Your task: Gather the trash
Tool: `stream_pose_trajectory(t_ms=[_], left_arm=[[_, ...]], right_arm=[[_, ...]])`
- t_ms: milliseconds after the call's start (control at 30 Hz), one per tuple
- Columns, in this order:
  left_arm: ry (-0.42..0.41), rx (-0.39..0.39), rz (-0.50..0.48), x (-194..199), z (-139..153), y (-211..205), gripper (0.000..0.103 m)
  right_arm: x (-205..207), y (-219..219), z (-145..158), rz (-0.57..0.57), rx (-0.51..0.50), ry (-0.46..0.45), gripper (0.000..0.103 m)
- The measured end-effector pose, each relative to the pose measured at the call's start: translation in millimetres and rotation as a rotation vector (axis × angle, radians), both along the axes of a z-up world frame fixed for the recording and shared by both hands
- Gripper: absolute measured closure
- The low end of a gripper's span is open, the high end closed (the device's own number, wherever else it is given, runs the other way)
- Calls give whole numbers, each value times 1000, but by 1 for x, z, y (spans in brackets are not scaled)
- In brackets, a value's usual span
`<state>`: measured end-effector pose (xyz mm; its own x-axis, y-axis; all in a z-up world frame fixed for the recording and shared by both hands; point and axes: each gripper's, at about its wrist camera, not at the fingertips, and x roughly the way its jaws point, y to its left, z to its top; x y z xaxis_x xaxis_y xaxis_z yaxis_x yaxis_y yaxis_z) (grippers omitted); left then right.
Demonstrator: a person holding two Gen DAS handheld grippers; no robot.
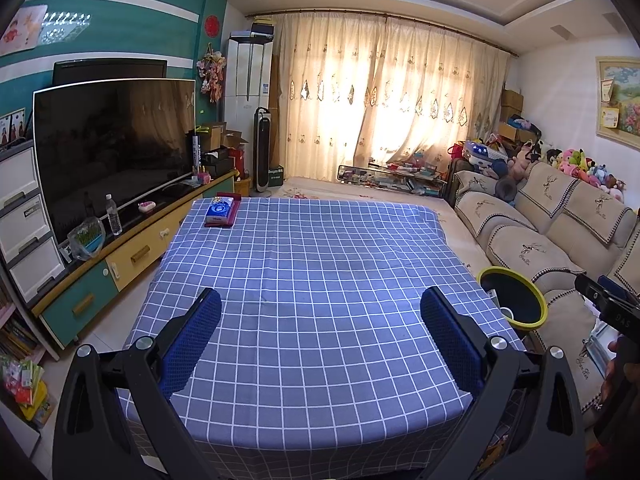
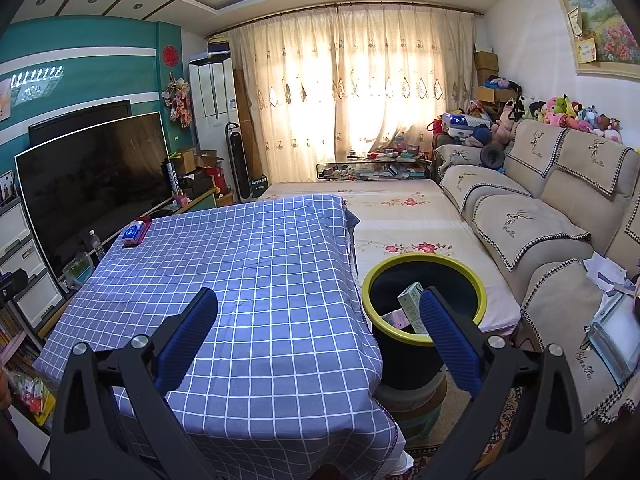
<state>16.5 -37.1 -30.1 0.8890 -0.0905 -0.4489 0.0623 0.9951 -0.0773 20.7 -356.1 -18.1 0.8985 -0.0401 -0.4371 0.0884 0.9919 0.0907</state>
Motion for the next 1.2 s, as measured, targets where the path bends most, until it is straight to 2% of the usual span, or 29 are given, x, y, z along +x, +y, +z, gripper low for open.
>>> stream_pose_trajectory(t_ms=[467, 933, 1067, 1200], left_arm=[[-5, -1, -2, -2, -2, -4, 5], [28, -13, -12, 12, -8, -3, 5], [26, -43, -34, 21, -11, 2, 5], [48, -8, -16, 45, -18, 3, 5]], right_arm=[[0, 0, -3, 3, 1, 6, 7], [5, 2, -8, 6, 1, 23, 7], [12, 3, -11, 8, -2, 34, 7], [32, 4, -16, 24, -11, 65, 7]])
